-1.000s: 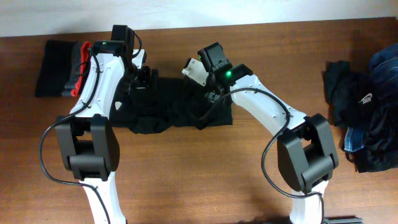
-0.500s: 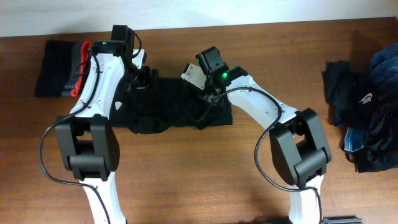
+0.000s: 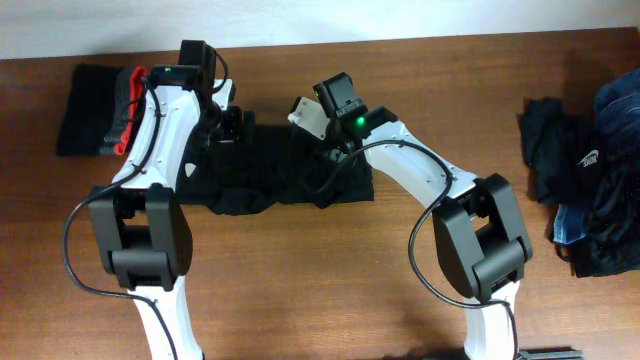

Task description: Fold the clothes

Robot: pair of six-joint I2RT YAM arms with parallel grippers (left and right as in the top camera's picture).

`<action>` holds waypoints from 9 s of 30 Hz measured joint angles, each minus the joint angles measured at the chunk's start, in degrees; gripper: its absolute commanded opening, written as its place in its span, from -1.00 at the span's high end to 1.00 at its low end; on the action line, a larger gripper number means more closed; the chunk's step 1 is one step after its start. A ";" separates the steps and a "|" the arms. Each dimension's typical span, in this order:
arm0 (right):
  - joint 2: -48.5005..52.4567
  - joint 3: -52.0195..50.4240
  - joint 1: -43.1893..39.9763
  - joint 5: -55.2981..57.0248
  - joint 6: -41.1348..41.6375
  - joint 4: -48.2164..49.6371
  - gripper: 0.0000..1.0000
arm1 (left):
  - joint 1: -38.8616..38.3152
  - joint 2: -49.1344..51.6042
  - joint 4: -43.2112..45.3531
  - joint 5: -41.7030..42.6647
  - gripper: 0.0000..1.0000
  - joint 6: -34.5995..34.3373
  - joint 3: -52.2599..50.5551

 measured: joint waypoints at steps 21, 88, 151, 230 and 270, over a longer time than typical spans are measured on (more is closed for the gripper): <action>3.06 5.25 1.64 -1.07 0.55 14.43 0.92 | 0.00 0.00 -0.02 0.00 -0.99 0.00 0.00; -8.44 -8.92 0.39 -8.11 84.54 -13.97 -0.10 | 0.00 0.00 0.00 -0.02 -0.99 0.00 0.02; -7.85 -7.17 8.15 -12.55 50.84 -6.73 -0.60 | 0.00 0.00 0.00 -0.02 -0.99 0.00 0.02; -0.04 -1.20 1.36 -6.91 58.18 -10.58 0.92 | 0.00 0.00 0.00 -0.02 -0.99 0.00 0.02; -7.10 -1.16 3.32 -20.87 47.04 -16.46 0.92 | 0.00 0.00 0.00 -0.02 -0.99 0.00 0.02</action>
